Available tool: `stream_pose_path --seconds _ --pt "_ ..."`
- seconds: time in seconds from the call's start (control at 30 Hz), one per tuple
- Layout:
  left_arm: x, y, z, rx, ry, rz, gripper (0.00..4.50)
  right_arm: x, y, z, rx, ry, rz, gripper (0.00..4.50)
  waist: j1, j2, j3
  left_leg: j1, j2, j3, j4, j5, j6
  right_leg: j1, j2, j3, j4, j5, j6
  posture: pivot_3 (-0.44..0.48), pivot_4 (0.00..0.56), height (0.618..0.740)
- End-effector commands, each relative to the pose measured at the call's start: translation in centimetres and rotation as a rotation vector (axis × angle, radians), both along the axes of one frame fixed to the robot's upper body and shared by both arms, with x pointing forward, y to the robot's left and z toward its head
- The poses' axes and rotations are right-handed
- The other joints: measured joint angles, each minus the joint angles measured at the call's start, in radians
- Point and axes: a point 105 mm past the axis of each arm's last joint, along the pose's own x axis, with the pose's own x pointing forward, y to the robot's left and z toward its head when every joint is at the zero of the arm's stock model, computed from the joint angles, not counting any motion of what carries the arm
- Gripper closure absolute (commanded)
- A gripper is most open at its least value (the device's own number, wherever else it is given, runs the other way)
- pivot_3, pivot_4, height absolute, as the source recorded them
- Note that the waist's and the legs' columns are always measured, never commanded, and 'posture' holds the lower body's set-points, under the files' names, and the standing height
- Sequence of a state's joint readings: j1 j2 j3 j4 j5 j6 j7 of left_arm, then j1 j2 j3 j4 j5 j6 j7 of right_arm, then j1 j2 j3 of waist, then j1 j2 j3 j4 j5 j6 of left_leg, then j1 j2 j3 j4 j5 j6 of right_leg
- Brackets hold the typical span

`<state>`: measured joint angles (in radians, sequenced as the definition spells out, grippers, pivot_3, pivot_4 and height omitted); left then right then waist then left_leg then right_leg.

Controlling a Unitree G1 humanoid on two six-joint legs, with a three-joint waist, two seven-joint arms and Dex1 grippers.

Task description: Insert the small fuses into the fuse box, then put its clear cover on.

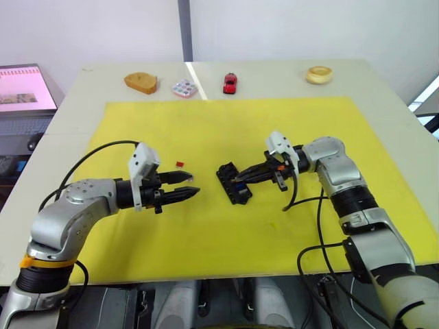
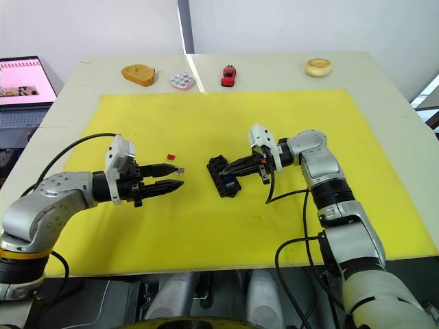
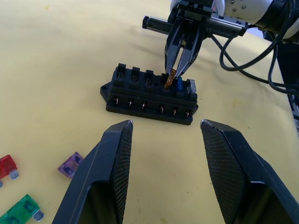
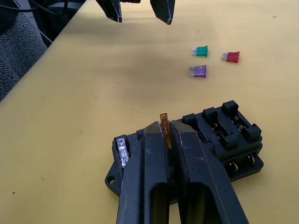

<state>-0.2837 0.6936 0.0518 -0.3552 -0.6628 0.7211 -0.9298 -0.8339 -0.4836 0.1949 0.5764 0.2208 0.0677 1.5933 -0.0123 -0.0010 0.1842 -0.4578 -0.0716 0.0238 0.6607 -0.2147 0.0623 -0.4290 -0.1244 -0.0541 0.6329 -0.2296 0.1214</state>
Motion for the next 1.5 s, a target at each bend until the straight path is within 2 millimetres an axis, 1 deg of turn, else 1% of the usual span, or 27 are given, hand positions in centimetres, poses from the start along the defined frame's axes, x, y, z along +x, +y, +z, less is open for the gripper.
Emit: stream_pose_path --seconds 0.03,0.17,0.27,0.33,0.47,0.57,0.7,0.8,0.93,1.07,1.2,1.33,1.5 --pt "-0.2 -0.2 0.3 0.002 -0.027 -0.009 2.08 0.1 0.0 -1.0 -0.054 -0.024 -0.003 4.5 -0.001 0.0 0.0 0.0 0.0 0.0 0.0 0.0 0.0 0.0 0.0 0.0 0.0 0.0 0.0 0.0 0.15 0.74" --pt "-0.1 -0.3 0.3 0.0 -0.029 -0.005 2.08 0.3 -0.2 -1.4 -0.078 -0.036 -0.008 4.5 -0.001 0.0 0.0 0.004 0.0 0.0 -0.002 0.0 0.0 0.002 0.0 0.0 -0.001 0.0 0.0 0.0 0.15 0.74" --pt "0.0 -0.3 0.3 -0.004 -0.029 -0.003 2.08 0.4 -0.1 -1.3 -0.076 -0.053 -0.008 4.5 -0.001 0.0 0.0 0.013 0.0 0.002 -0.007 0.0 -0.001 0.007 -0.001 0.0 -0.002 0.0 0.0 0.0 0.15 0.74" --pt "-0.1 -0.3 0.3 -0.01 -0.028 -0.001 2.08 0.5 0.1 -0.8 -0.059 -0.074 -0.008 4.5 -0.001 0.0 0.0 0.015 -0.001 0.002 -0.01 0.001 -0.001 0.009 -0.002 0.001 -0.003 0.0 0.0 0.0 0.15 0.74" --pt "-0.1 -0.4 0.3 -0.024 -0.024 0.005 2.08 0.7 0.2 0.2 -0.076 -0.135 0.003 4.5 -0.001 0.0 0.0 0.015 0.0 0.002 -0.012 0.002 -0.003 0.007 -0.002 0.001 -0.002 0.0 0.0 0.0 0.15 0.74" --pt "0.0 -0.5 0.2 -0.026 -0.024 0.006 2.08 0.7 0.5 0.9 -0.087 -0.148 0.02 4.5 -0.001 0.0 0.0 0.015 0.0 0.002 -0.012 0.002 -0.003 0.007 -0.002 0.001 -0.002 0.0 0.0 0.0 0.15 0.74" --pt "-0.1 -0.5 0.4 -0.022 -0.029 0.0 2.08 0.7 0.9 2.6 -0.105 -0.159 0.031 4.5 -0.001 0.0 0.0 0.015 0.0 0.002 -0.012 0.002 -0.003 0.006 -0.004 0.001 -0.002 0.0 0.0 0.0 0.15 0.74" --pt "-0.4 -0.4 0.8 0.005 -0.047 -0.022 2.08 0.6 1.0 3.7 -0.124 -0.183 0.042 4.5 -0.001 0.0 0.0 0.014 0.0 0.002 -0.012 0.002 -0.003 0.006 -0.004 0.001 -0.002 0.0 0.0 0.0 0.15 0.74" --pt "-0.4 -0.1 1.7 0.045 -0.083 -0.046 2.08 0.6 1.0 4.5 -0.178 -0.236 0.063 4.5 0.0 0.0 0.0 0.014 0.0 0.002 -0.013 0.002 -0.003 0.005 -0.004 0.0 -0.002 0.0 0.0 0.0 0.15 0.74" --pt "-0.6 0.1 2.0 0.106 -0.112 -0.083 2.08 0.1 1.1 4.7 -0.215 -0.247 0.111 4.5 -0.001 0.0 0.0 0.014 0.0 0.002 -0.013 0.002 -0.003 0.005 -0.004 0.0 -0.002 0.0 0.0 0.0 0.15 0.74" --pt "-0.7 0.0 2.4 0.15 -0.147 -0.108 2.08 0.0 1.2 4.0 -0.269 -0.259 0.141 4.5 -0.001 0.0 0.0 0.014 0.0 0.002 -0.013 0.002 -0.003 0.005 -0.004 0.0 -0.003 0.0 0.0 0.0 0.15 0.74" --pt "-0.7 0.1 2.3 0.196 -0.163 -0.117 2.08 -0.1 1.5 4.0 -0.265 -0.255 0.154 4.5 -0.001 0.0 0.0 0.014 0.0 0.003 -0.014 0.002 -0.004 0.004 -0.004 0.0 -0.002 0.0 0.0 0.0 0.15 0.74" --pt "-0.9 -0.1 1.9 0.183 -0.16 -0.109 2.08 0.0 2.1 3.9 -0.259 -0.248 0.145 4.5 -0.001 0.0 0.0 0.014 0.0 0.003 -0.014 0.002 -0.004 0.005 -0.004 0.0 -0.002 0.0 0.0 0.0 0.15 0.74"
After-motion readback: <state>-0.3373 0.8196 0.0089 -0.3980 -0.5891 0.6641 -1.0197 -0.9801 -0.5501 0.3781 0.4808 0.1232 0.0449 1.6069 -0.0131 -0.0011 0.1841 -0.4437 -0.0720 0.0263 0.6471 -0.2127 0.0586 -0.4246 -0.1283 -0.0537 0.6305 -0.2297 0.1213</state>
